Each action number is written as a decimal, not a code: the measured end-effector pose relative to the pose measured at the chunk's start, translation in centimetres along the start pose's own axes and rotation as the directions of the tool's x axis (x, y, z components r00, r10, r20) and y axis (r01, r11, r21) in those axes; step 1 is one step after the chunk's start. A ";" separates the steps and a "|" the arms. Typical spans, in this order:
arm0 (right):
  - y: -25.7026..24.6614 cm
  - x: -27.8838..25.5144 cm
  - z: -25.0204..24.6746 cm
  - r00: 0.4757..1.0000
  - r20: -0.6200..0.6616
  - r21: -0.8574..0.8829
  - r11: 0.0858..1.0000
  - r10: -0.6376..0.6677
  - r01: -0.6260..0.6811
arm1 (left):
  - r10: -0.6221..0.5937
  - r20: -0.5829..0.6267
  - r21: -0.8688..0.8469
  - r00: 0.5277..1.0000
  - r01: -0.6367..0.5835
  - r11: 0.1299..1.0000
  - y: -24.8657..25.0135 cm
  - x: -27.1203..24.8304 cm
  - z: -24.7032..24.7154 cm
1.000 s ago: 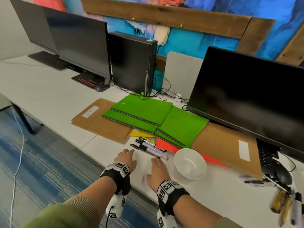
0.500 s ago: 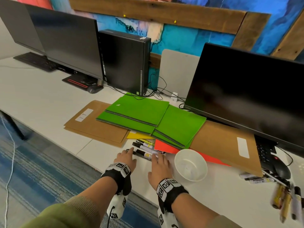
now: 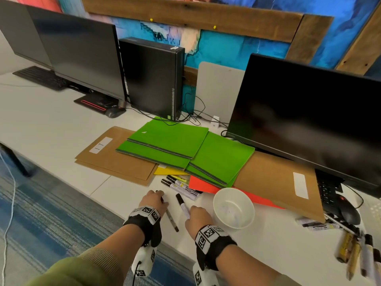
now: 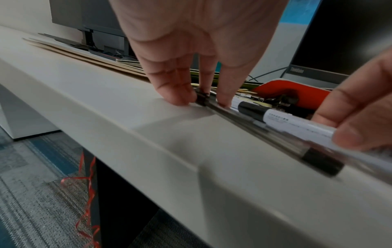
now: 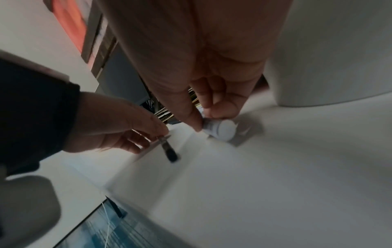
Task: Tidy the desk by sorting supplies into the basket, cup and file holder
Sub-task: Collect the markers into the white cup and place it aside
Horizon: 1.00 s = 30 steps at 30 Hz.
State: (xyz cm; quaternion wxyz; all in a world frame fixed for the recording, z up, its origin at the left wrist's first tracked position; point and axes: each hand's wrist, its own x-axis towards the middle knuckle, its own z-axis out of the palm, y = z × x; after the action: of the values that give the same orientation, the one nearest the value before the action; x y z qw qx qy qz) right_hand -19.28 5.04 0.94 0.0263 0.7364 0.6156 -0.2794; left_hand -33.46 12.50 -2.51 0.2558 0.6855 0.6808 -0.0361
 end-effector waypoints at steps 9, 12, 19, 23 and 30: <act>-0.7 -1.3 -0.6 0.999 -0.048 0.210 0.978 0.014 -0.004 | -0.100 -0.044 -0.071 0.994 0.097 0.993 0.9 -0.3 -0.1; -0.7 -2.0 -1.4 0.996 -0.092 0.272 0.962 -0.007 0.032 | -0.109 -0.043 -0.078 0.993 0.105 0.991 1.0 -0.5 0.0; 1.5 -3.4 -4.9 0.926 -0.377 0.474 0.865 0.026 0.168 | -0.123 -0.034 -0.140 0.992 0.117 0.983 1.4 -1.1 -0.4; 4.3 -4.1 -7.2 0.875 -0.467 0.513 0.845 0.126 0.152 | -0.119 -0.012 -0.189 0.993 0.114 0.975 2.2 -1.5 -0.5; 7.9 -4.9 -7.8 0.856 -0.475 0.529 0.844 0.202 0.094 | 0.150 -0.133 -0.326 0.980 -0.187 0.927 6.6 -2.8 -1.8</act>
State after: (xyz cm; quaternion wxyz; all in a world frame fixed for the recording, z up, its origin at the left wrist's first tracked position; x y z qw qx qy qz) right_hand -9.47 1.75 7.28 -0.3365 0.7791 0.4755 -0.2319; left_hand -27.95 11.06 2.16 0.3346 0.6886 0.6281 0.1392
